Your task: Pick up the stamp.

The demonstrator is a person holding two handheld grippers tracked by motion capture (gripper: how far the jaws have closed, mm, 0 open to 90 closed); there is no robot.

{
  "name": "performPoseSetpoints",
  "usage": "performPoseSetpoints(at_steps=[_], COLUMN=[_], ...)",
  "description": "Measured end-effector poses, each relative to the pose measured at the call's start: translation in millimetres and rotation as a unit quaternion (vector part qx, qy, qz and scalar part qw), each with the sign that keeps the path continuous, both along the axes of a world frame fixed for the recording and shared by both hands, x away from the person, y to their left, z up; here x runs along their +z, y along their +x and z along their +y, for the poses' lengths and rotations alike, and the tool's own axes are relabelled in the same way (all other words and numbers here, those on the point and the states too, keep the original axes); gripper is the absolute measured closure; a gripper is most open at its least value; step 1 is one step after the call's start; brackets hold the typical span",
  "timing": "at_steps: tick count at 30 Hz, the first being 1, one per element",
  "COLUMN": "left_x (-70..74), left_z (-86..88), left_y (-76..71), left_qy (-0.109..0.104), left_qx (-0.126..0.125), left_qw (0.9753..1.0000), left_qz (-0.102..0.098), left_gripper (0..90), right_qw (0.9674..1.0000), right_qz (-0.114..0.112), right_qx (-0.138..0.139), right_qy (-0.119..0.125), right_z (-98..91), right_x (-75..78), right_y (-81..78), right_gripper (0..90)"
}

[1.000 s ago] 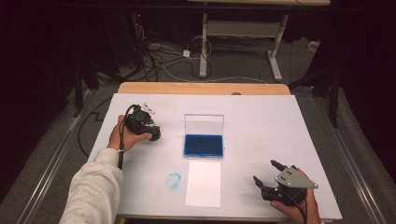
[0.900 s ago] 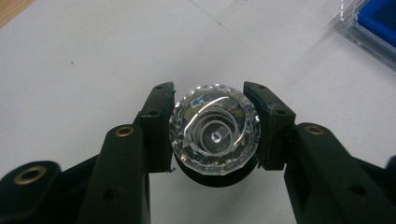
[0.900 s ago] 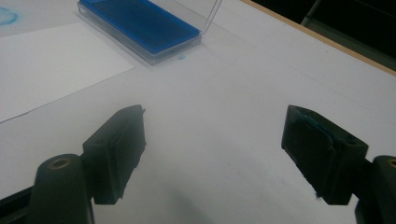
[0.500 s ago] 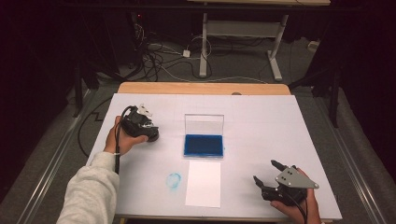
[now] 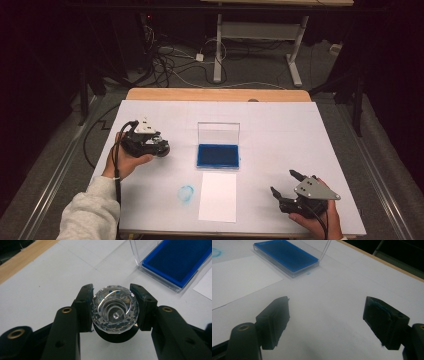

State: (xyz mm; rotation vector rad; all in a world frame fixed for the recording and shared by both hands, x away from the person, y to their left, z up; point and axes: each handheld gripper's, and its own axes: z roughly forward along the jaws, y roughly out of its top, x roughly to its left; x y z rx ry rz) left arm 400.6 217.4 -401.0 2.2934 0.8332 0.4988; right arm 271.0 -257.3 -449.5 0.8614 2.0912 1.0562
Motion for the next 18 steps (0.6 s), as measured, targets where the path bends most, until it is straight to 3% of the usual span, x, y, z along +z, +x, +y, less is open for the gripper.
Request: performPoseSetpoints(at_steps=[3,4,8,14,18], left_x=[2.8,4.4,7.4,12.5,18.7], left_z=[-4.1,-7.2,-12.7,-17.3,-22.5], left_y=[-5.6,-9.7,-17.1,-27.2,-37.5], left_qy=[-0.007,-0.011,-0.026,-0.035,-0.048], left_qx=[-0.016,-0.022,-0.025,-0.04,-0.04], left_qw=[0.9998,0.9996,0.9989,0.9979,0.9963], left_qz=[-0.002,-0.011,-0.03,-0.036,-0.058], left_gripper=[54.5,54.5,54.5,54.5,54.5], right_qw=[1.0,1.0,1.0,0.9999,0.9999], right_qz=[0.001,0.0,-0.003,0.0,-0.004], right_qx=[-0.004,-0.004,0.0,0.012,0.013], right_qy=[0.003,0.007,0.008,0.002,0.006], right_z=[-0.2,0.2,6.5,14.9,13.1], right_x=[1.1,1.7,4.2,1.8,2.2], right_y=[3.8,5.7,11.2,9.2,7.1], right_gripper=[20.4,20.3,18.2,18.0,17.7])
